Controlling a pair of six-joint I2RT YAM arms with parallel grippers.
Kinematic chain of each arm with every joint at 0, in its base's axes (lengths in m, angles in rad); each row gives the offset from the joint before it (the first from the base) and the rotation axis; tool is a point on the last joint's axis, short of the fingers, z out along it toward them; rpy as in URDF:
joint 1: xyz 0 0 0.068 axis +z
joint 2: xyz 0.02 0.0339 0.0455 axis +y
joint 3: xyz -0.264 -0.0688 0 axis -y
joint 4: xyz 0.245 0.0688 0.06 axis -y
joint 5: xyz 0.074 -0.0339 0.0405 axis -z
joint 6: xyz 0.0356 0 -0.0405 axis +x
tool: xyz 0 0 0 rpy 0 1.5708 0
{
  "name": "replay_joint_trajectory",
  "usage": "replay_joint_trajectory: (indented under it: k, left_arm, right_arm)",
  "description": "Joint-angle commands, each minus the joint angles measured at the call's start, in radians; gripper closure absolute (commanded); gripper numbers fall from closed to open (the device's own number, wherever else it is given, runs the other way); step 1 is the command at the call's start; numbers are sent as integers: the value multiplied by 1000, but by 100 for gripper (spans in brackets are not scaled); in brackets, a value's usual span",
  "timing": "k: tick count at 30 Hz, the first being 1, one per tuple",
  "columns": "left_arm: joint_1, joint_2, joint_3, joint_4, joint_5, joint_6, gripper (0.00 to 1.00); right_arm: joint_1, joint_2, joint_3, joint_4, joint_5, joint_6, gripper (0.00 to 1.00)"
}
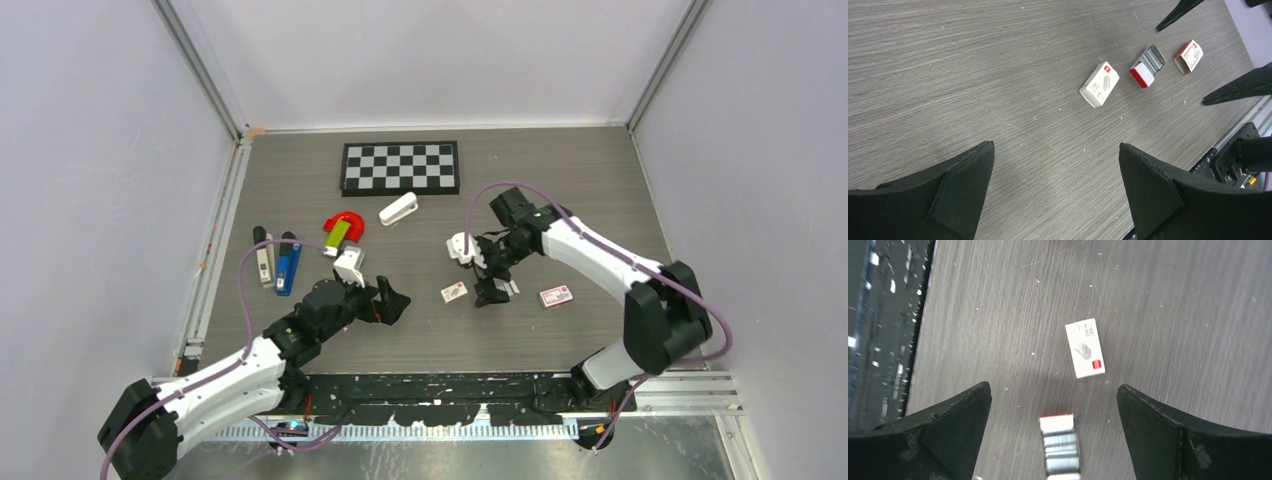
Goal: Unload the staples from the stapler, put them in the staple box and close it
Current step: Move the staple box to the center of the board.
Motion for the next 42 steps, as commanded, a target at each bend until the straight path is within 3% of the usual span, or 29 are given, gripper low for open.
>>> replay_joint_trajectory:
  k: [1,5,13,30,37,42]
  left_arm:
    - [8,-36,49,0,-43,34,4]
    - [9,-118,50,-68,-89,36,4]
    - [12,-283,61,-221,-150,48,4]
    - [12,-353,64,-279,-169,48,5]
    - [12,-364,60,-290,-161,43,5]
    - [12,-360,59,-289,-157,41,5]
  right_arm:
    - [71,109,53,27,72,-152,1]
    - [139,175,40,127,156,-141,0]
    - [165,299,96,192,220,-79,1]
    - [213,357,100,206,305,-24,49]
    - [188,356,108,247,355,34,60]
    - [116,375,151,254,380,64,63]
